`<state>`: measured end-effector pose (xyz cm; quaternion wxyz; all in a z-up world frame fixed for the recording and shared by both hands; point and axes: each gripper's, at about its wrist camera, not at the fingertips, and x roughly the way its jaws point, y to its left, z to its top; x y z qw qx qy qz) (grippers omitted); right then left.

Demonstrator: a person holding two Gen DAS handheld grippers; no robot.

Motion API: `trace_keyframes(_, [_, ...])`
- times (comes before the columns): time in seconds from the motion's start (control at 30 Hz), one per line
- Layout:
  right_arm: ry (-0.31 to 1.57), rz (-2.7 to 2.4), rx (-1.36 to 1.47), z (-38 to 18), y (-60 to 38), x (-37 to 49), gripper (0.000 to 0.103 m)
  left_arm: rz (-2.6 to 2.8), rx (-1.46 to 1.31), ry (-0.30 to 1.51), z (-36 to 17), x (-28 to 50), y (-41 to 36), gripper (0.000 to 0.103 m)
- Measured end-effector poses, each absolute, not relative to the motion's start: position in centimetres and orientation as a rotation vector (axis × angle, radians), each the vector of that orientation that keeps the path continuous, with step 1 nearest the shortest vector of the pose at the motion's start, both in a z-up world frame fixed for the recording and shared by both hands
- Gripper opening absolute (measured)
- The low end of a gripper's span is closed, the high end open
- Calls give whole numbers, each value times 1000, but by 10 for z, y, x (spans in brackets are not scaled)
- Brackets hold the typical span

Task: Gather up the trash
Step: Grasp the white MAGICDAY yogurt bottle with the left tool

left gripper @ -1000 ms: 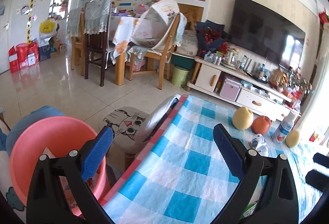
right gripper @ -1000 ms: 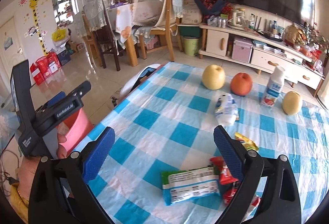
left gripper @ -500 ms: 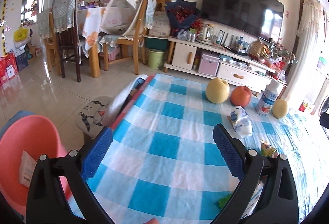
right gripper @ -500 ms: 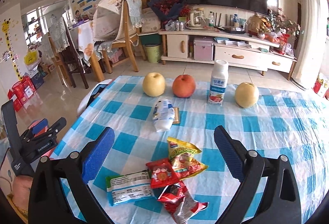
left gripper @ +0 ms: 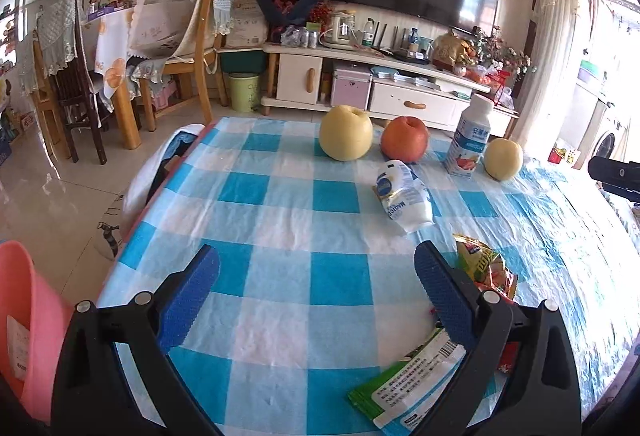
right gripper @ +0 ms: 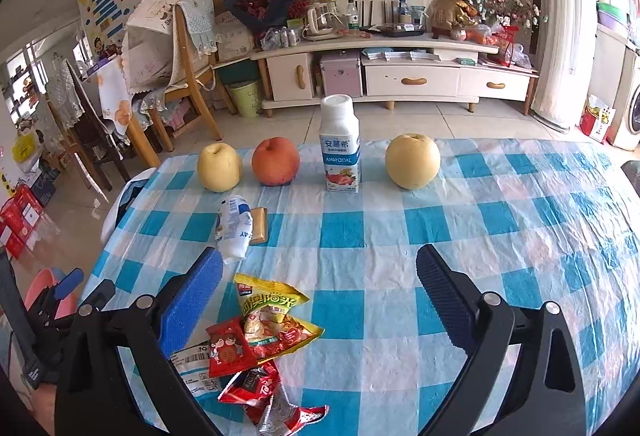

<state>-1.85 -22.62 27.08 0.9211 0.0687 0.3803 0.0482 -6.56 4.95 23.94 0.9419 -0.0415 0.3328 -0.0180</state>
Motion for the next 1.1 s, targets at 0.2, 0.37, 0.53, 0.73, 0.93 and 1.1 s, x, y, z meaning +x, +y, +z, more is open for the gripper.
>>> trace_keyframes(0.2, [828,98,210,260,-240,-10,96,-64,-82,745,227,-48,25,98])
trace_keyframes(0.37, [876,122,281,255,-249,-11,96,-96,-163,803,216,-22,7,98])
trace_keyframes(0.53, [874,119,292,258,-259,-17,96,-113,-138,857,208,25,-24,98])
trace_keyframes(0.73, [885,108,350,258,-278,-19,96,-85,-106,948,200,82,-45,98])
trace_keyframes(0.93, [856,116,291,266,-278,-23,96,-27,-102,999,185,114,-50,85])
trace_keyframes(1.1, [841,125,273,268,-283,-26,96,2,-135,1024,173,123,-42,64])
